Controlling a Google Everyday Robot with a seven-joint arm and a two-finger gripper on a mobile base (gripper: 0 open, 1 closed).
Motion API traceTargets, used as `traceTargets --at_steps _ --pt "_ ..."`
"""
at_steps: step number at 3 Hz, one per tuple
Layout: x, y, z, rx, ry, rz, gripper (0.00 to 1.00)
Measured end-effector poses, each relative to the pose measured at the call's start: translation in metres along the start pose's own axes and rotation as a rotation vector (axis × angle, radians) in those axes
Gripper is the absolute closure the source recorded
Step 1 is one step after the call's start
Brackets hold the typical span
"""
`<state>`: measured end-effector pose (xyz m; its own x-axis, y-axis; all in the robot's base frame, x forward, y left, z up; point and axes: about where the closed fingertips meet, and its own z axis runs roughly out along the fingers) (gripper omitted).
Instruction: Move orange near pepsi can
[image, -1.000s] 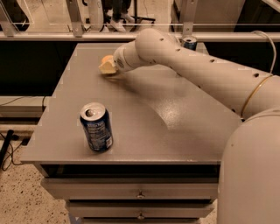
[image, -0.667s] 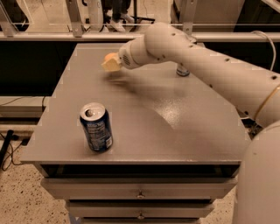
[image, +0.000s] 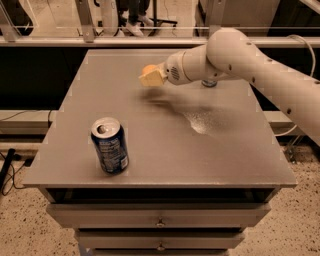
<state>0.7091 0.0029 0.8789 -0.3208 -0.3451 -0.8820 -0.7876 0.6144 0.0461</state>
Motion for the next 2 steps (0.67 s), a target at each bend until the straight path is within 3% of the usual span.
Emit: traceTargets --at_steps 1,2 --pt "0.0004 -0.0003 0.0004 0.001 0.002 -0.001 1.00" --pt "-0.0003 -0.0023 0.0047 -0.035 0.024 -0.003 1.00"
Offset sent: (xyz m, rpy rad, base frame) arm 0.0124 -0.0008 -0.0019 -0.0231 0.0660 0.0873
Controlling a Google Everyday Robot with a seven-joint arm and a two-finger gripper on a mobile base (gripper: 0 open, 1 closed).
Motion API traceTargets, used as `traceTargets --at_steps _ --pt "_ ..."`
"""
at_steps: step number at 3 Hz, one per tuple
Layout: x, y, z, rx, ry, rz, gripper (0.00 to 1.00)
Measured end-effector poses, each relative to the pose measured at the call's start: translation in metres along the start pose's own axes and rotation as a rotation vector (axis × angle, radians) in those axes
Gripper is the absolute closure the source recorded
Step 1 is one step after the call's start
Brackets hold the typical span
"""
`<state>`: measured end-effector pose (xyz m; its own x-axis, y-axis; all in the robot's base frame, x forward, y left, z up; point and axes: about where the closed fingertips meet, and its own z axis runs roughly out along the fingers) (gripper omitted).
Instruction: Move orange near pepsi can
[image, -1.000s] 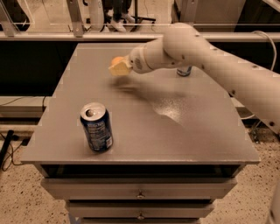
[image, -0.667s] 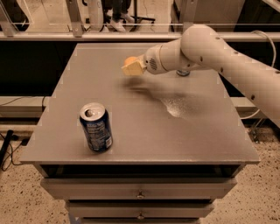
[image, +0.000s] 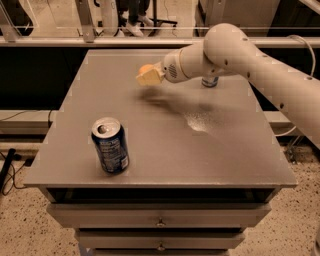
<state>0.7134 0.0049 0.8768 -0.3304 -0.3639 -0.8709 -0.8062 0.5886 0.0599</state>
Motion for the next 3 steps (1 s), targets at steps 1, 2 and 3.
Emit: traceTargets --at_steps 1,2,3 --pt "-0.014 0.005 -0.035 -0.047 0.091 -0.069 1.00" --pt "0.006 0.040 -0.088 -0.167 0.199 -0.106 1.00" --pt "0.041 0.059 -0.132 -0.234 0.253 -0.071 1.00"
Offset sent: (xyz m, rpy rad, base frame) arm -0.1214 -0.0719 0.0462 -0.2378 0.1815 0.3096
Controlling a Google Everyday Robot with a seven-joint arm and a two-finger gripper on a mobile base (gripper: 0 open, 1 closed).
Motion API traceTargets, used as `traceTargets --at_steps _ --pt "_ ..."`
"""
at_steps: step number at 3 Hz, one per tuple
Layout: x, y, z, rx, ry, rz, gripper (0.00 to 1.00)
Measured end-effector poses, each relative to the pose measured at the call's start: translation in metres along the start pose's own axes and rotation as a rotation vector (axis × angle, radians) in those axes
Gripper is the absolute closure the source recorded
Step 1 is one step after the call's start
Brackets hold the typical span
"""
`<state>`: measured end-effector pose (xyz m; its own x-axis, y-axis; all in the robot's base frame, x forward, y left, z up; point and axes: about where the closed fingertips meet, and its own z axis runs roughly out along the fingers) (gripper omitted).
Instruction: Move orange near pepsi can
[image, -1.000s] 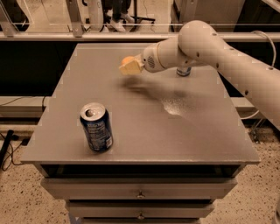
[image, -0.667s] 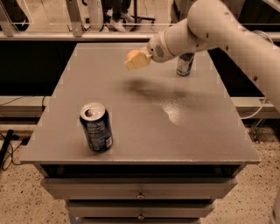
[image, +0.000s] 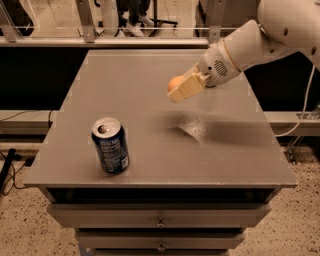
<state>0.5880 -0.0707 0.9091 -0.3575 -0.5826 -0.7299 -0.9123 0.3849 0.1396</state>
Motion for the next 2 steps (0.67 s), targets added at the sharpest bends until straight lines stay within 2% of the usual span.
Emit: traceTargets --at_steps 1,2 --pt "0.0487 0.0284 -0.0165 -0.090 0.016 0.049 1.00" --pt "0.0482 0.0284 -0.0161 -0.090 0.016 0.048 1.00"
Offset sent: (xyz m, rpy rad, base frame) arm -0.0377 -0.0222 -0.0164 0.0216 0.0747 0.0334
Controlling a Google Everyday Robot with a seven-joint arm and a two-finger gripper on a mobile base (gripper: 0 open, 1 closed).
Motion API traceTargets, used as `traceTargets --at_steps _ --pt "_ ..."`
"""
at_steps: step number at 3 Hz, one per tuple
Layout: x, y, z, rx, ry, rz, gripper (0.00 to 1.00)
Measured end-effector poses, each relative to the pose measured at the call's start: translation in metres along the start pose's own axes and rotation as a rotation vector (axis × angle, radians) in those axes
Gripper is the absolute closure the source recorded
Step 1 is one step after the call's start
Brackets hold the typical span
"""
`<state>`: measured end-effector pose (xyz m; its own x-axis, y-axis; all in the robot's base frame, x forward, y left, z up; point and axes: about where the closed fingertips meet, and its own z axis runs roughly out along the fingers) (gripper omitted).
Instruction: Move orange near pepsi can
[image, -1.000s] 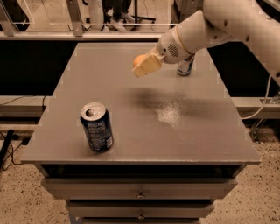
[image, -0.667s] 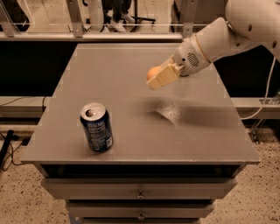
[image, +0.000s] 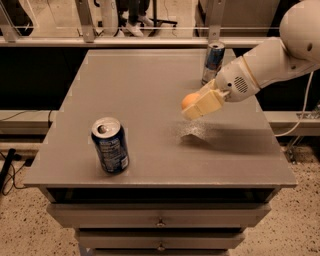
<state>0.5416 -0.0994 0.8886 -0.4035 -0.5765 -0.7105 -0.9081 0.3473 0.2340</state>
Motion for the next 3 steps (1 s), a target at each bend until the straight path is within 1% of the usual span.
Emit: traceTargets --at_steps 1,2,3 --pt "0.006 0.030 0.032 -0.154 0.029 -0.098 1.00" --pt "0.017 0.062 0.058 -0.300 0.045 -0.187 1.00" --pt "0.014 0.081 0.075 -0.377 0.018 -0.259 1.00"
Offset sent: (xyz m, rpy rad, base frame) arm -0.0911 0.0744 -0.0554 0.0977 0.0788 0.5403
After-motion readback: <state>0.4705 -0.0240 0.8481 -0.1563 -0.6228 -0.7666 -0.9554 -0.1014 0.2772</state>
